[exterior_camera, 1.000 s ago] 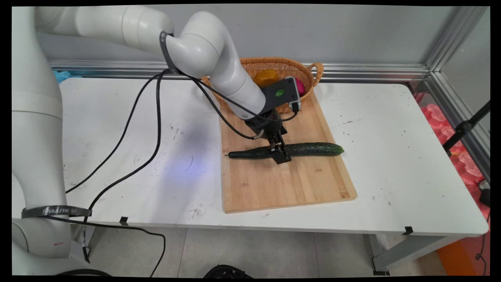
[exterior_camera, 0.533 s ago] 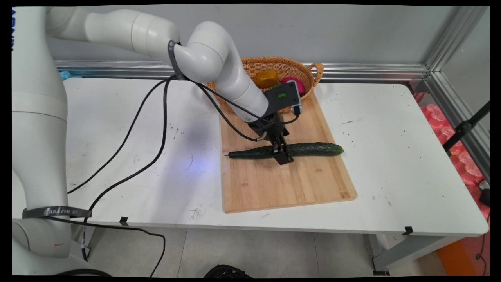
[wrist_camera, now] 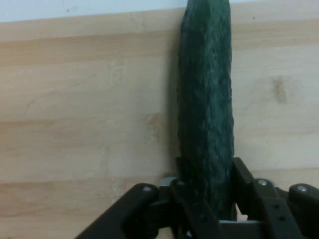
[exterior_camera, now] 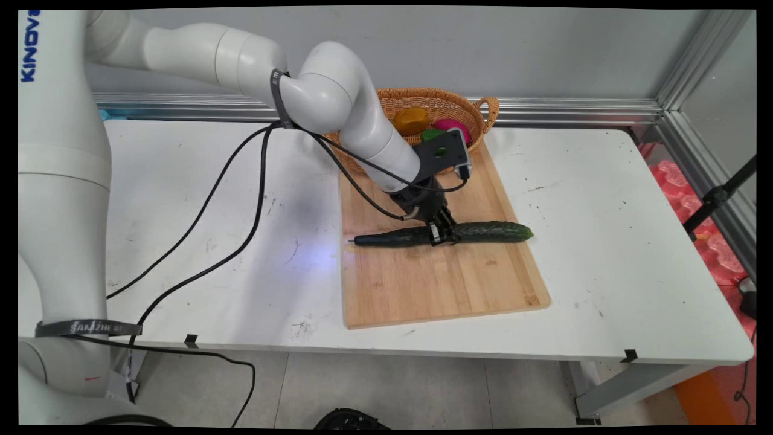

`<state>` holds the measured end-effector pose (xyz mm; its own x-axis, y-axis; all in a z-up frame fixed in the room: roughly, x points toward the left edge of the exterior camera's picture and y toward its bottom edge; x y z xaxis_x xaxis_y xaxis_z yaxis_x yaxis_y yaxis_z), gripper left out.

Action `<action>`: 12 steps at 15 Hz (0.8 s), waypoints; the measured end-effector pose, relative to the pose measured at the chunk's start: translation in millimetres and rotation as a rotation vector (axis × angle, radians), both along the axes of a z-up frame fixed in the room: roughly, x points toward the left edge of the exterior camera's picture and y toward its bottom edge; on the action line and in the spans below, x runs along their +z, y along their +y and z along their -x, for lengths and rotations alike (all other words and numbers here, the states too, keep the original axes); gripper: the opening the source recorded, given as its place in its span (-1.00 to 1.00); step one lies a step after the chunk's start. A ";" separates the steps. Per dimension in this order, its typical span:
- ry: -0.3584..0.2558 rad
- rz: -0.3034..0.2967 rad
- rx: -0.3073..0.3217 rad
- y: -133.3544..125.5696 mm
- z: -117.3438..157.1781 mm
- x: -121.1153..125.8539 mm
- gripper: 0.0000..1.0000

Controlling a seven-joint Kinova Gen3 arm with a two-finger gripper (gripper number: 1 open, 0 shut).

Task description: Place the picked object on the cutting board

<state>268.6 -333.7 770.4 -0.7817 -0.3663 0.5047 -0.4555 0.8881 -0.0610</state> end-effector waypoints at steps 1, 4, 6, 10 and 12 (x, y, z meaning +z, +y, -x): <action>0.003 -0.002 0.001 -0.5 0.7 0.0 -1.00; 0.018 -0.004 0.005 -3.8 3.7 4.7 -1.00; 0.026 -0.004 0.006 -5.5 4.7 10.6 -1.00; 0.039 0.002 0.000 -10.1 7.5 32.0 -1.00; 0.046 0.014 -0.007 -14.5 8.5 47.6 -1.00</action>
<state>260.1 -348.2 818.0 -0.7604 -0.3535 0.5449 -0.4516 0.8907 -0.0524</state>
